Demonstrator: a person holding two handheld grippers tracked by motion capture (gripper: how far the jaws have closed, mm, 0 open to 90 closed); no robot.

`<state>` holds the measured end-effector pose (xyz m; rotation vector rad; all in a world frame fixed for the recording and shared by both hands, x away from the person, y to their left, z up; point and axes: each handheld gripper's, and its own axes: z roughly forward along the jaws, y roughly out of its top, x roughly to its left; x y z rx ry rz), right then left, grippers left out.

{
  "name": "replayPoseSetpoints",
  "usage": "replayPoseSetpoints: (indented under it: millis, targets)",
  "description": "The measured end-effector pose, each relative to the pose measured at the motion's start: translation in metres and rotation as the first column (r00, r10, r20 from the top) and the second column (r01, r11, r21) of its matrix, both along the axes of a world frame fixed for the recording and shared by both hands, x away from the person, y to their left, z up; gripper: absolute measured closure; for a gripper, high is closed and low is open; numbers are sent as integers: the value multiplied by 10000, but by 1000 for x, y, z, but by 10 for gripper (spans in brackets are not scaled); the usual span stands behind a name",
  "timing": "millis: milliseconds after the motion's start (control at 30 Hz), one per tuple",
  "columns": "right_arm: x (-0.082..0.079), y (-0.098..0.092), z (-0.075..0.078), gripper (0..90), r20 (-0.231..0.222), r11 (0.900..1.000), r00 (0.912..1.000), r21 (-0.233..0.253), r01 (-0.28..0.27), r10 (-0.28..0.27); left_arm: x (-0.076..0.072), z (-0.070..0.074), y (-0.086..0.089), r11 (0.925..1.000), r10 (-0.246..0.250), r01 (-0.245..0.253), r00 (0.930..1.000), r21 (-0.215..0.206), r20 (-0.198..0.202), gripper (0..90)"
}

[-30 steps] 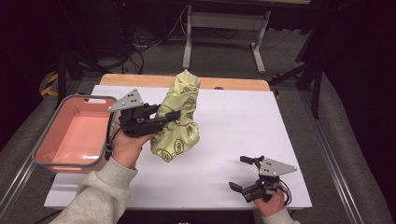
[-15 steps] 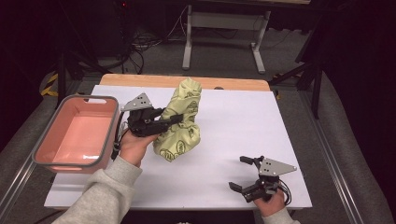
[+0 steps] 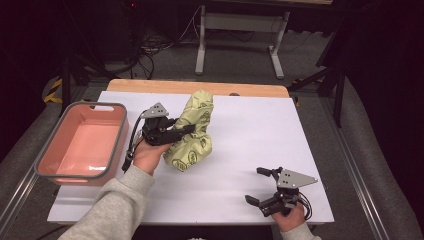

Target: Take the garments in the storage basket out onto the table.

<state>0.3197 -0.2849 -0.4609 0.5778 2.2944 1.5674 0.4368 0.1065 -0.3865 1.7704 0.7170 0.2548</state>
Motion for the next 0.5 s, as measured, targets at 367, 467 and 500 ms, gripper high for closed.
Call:
replayPoseSetpoints:
  millis: [367,467,500]
  targets:
    - [0,-1,0,5,-12,9999,10000,102,36,-36,12,-12,-8,9988,139,-119,9990,478,-416,558]
    - [0,-1,0,5,-6,10000,10000,83,15,-15,15,-16,-11,9974,174,-137,9985,709,-522,553]
    - [0,-1,0,5,-6,10000,10000,83,15,-15,16,-17,-11,9966,216,-172,9984,807,-529,553]
